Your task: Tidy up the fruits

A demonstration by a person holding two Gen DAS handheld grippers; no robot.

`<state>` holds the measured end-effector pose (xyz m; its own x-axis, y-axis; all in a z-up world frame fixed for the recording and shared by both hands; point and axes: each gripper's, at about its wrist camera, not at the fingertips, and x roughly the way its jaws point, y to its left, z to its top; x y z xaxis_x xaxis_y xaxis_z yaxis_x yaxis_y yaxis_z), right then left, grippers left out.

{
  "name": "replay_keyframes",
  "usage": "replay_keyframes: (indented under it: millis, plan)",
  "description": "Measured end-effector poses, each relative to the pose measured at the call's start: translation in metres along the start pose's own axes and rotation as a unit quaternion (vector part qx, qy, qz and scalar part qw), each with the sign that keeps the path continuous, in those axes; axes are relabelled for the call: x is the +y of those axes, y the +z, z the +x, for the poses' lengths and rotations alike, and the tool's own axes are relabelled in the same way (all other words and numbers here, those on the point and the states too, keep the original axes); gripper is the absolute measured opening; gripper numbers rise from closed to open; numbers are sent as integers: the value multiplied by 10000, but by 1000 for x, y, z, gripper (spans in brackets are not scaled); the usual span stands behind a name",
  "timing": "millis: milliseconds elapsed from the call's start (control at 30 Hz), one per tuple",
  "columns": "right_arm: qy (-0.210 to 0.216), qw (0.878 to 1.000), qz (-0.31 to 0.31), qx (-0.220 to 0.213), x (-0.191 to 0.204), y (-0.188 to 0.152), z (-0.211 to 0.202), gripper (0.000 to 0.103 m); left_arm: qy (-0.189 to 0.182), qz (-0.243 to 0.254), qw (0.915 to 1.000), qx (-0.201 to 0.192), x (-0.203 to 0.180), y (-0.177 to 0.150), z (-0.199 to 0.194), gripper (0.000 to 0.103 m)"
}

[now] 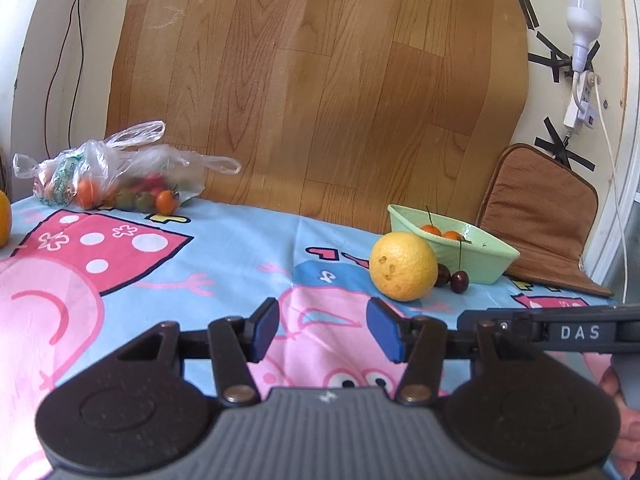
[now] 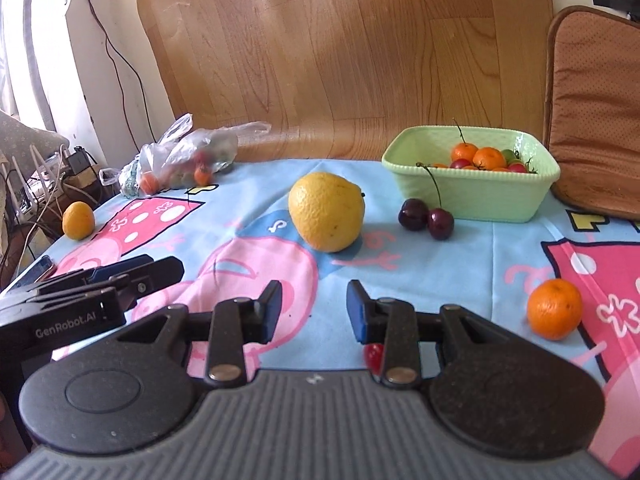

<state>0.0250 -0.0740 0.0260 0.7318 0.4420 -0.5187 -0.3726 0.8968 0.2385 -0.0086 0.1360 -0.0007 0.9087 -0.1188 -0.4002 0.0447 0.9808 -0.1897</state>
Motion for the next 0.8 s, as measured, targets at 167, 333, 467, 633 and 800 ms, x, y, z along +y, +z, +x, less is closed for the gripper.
replay_keyframes:
  millis: [167,333,467,633,800]
  plan:
    - [156,9994,289,-70,-3,19,14,66,44,-274,9996,-69,9,1,-3,50]
    - [88,9987,471,-193,-5,36,31,71,83,-476,9988,1,16,2,0,50]
    - [101,9985,412,-346,-2,30,25,71,92,-416,9991,-26,13,2,-1,50]
    - [48,9985,41,-551,9,20,11,71,350,-407,9977,-410,30,5,-29,50]
    - [197,9981,-173,-559,21,19,11,71,1740,107,9750,-1379,70,7,-95,50]
